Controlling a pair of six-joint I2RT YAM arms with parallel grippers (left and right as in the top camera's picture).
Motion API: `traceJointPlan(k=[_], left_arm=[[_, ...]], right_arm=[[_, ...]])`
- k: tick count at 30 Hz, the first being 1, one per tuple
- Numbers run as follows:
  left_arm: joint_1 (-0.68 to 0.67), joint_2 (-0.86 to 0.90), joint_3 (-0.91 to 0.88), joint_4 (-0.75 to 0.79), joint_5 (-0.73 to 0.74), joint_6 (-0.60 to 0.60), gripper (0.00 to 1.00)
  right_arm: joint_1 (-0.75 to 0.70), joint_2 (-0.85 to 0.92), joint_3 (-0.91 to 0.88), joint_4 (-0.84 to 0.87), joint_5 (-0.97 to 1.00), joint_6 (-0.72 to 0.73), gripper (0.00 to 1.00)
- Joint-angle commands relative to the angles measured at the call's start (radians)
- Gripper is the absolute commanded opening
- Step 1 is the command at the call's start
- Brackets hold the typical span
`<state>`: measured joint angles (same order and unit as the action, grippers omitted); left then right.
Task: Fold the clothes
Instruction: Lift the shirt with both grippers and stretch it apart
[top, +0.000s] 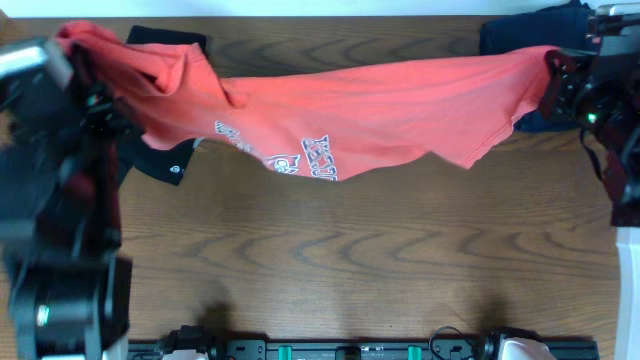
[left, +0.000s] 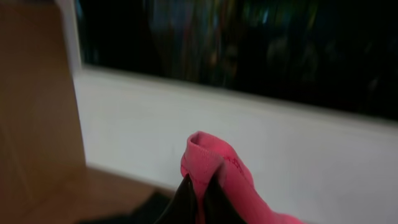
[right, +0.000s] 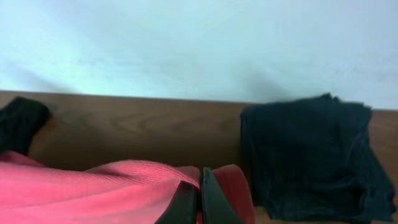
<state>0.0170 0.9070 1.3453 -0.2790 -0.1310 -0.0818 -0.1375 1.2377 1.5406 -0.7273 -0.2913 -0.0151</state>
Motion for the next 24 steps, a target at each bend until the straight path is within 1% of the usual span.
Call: traceJointPlan(k=[1, 5, 6, 7, 10, 12, 14, 18, 21, 24], left_arm=[[0.006, -0.097, 0.032, 0.051, -0.02, -0.005, 0.06], [0.006, -0.182, 0.035, 0.084, -0.021, -0.005, 0.06], [0.006, -0.202, 0.041, 0.082, -0.029, -0.005, 0.07], [0.006, -0.216, 0.045, 0.08, -0.038, -0.005, 0.06], [0.006, -0.247, 0.048, 0.081, -0.058, -0.005, 0.06], [0.006, -0.248, 0.048, 0.092, -0.107, -0.005, 0.06], [0.006, -0.219, 0.047, 0.103, -0.146, -0.005, 0.06], [0.006, -0.126, 0.048, 0.11, -0.148, -0.005, 0.06], [0.006, -0.024, 0.048, 0.113, -0.147, -0.006, 0.06], [0.006, 0.096, 0.048, 0.143, -0.147, -0.01, 0.06]], right_arm=[[-0.014, -0.05, 0.108, -0.039, 0.013, -0.034, 0.01], [-0.015, -0.069, 0.211, -0.127, 0.015, -0.06, 0.01], [-0.015, -0.077, 0.245, -0.154, 0.015, -0.071, 0.01], [-0.015, -0.081, 0.257, -0.164, 0.016, -0.073, 0.01], [-0.015, -0.095, 0.304, -0.186, 0.039, -0.074, 0.01], [-0.015, -0.101, 0.313, -0.174, 0.053, -0.08, 0.01], [-0.015, -0.095, 0.313, -0.158, 0.055, -0.08, 0.01], [-0.014, -0.037, 0.313, -0.148, 0.052, -0.08, 0.01], [-0.014, 0.04, 0.313, -0.129, 0.051, -0.08, 0.01], [-0.013, 0.135, 0.313, -0.074, 0.047, -0.08, 0.01]])
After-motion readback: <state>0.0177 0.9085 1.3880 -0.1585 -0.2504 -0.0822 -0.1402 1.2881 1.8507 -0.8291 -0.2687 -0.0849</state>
